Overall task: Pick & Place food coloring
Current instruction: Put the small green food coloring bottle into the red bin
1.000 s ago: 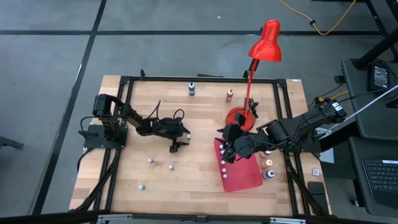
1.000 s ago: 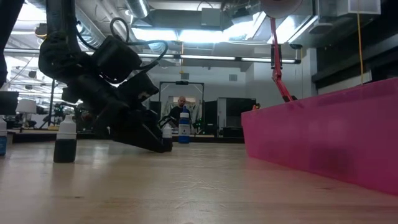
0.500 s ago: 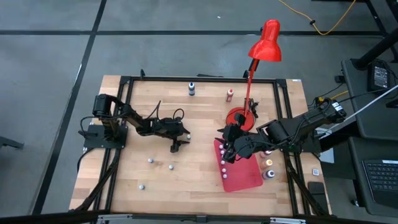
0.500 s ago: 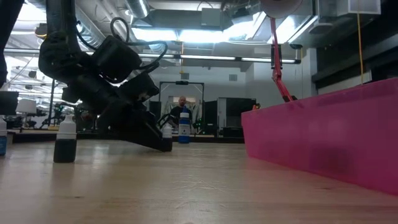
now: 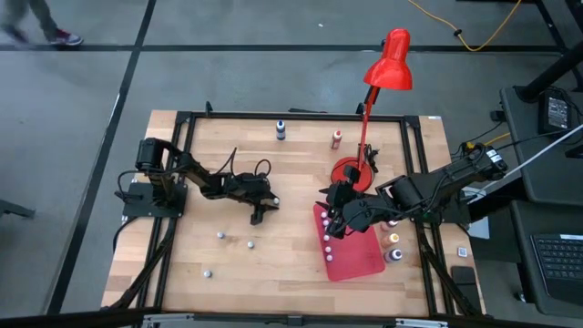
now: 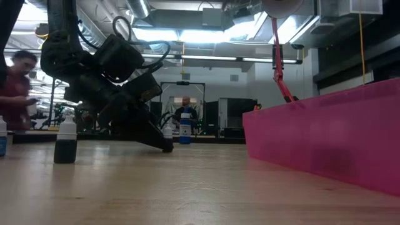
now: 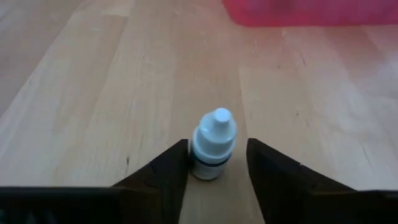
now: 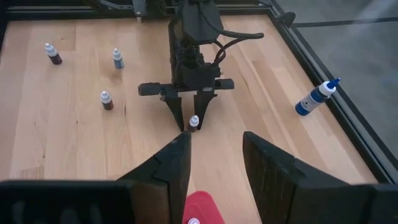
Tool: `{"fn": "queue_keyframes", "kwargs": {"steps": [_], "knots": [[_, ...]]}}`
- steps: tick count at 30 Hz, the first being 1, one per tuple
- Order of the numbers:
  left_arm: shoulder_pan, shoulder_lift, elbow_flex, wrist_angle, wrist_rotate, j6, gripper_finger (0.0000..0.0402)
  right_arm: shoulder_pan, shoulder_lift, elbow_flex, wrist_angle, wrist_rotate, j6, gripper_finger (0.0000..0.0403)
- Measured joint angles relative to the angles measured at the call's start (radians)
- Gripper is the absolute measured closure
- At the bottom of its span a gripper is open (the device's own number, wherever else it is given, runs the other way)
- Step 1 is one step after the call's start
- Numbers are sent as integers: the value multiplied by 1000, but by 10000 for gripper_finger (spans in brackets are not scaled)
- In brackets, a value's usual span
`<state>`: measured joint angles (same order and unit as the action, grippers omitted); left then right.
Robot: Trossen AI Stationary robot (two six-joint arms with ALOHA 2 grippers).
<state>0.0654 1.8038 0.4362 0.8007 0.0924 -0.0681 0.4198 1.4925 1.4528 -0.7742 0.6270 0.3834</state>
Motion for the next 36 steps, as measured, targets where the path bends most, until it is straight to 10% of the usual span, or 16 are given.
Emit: {"fn": "queue_keyframes", "kwargs": {"steps": [13,21,36], "knots": [[1,-5,1,6,14,-143,344,-3,0,0,43,-2,2,256],[-14,-174,2,-28,67,-237,345,-100,1,94,21,-239,8,255],[-14,-604,363,-895,54,-158,347,-260,5,231,58,-337,-156,158]]}}
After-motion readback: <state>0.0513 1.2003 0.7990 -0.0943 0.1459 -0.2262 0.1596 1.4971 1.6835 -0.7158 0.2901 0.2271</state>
